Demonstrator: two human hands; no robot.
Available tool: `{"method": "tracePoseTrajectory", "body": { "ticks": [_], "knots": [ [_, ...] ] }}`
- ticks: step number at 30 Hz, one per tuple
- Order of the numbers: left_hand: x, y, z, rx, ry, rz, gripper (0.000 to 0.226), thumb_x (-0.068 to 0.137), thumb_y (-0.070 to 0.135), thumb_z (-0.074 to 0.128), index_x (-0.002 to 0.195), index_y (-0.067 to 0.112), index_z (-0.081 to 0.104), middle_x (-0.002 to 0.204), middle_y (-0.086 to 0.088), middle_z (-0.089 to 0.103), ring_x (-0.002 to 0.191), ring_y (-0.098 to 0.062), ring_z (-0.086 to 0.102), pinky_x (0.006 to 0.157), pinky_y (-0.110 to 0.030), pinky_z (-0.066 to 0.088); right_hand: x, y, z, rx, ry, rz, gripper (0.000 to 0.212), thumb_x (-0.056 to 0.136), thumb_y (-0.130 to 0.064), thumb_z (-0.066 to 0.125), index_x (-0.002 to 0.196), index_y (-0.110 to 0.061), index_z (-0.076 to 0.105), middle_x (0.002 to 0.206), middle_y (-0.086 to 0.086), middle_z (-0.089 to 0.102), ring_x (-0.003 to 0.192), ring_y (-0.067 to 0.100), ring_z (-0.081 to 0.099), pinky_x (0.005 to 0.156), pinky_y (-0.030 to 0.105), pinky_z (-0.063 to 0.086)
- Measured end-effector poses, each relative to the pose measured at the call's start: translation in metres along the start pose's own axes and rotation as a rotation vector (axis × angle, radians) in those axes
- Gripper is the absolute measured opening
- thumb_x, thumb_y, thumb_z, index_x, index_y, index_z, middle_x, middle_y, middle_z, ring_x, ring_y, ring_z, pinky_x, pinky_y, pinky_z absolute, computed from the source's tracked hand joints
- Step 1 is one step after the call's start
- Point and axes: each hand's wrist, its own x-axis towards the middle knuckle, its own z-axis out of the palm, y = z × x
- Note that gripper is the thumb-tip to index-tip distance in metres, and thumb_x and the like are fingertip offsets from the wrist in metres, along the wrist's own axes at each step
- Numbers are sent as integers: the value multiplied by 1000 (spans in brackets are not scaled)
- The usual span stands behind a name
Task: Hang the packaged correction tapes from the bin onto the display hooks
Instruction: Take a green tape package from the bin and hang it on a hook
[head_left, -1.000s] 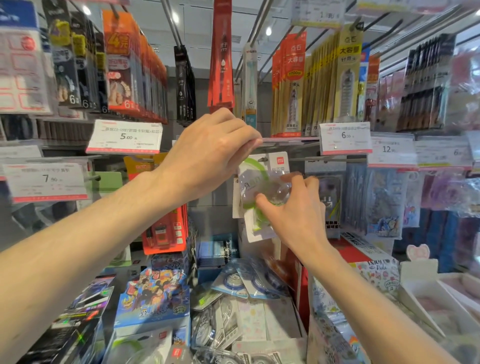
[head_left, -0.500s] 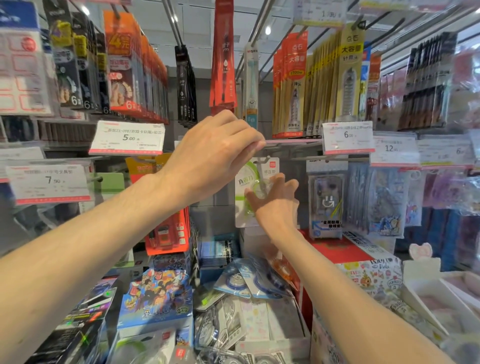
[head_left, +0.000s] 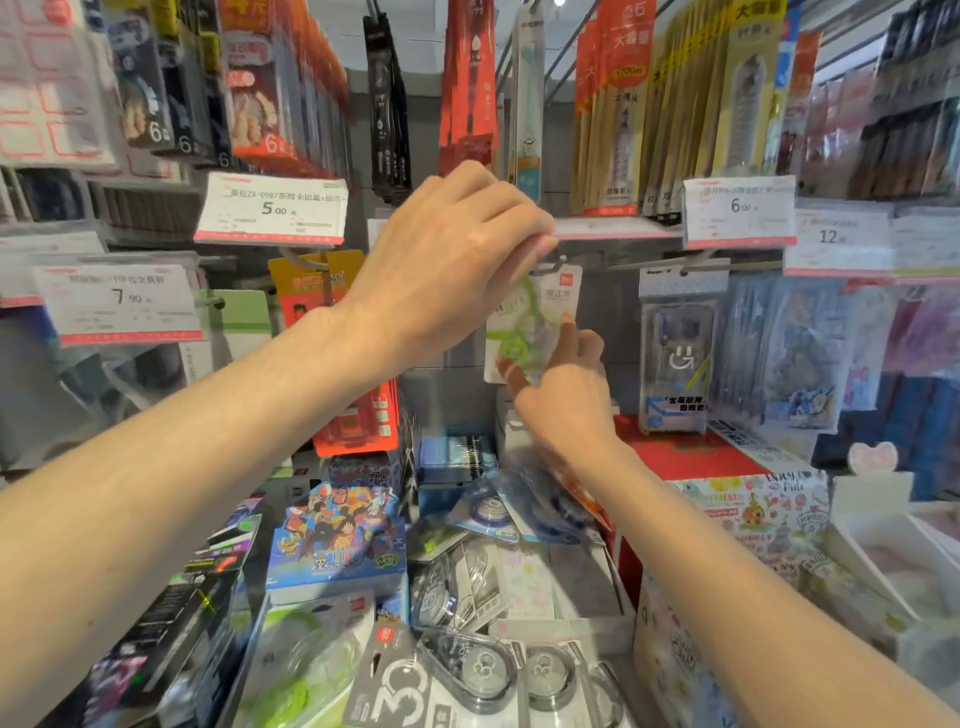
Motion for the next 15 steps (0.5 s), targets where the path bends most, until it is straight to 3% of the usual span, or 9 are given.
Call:
{"method": "tracePoseTrajectory", "body": {
  "ticks": [4,9,15],
  "knots": [
    [-14,5,1,27,-10,3,32,106,31,52,121,9,69,124,-5,70,112,-32,61,83,-47,50,-40,3,-5,-62,-130,-55,87,91,-61,49,153,-8,18,156,20,20,134,41,37,107,47,39],
    [-54,18,-8,-1,-64,-5,34,103,25,55,128,4,65,139,-15,61,121,-38,58,96,-51,48,-86,12,2,-45,-351,-96,86,92,-60,49,156,-18,10,157,8,23,142,27,29,114,40,32],
    [-137,31,-22,-123,-298,-129,36,101,23,57,131,4,62,136,-16,59,120,-36,58,93,-49,51,-127,19,24,-79,-587,-162,83,90,-64,50,154,-17,23,155,5,34,142,21,31,115,33,28]
  ]
}}
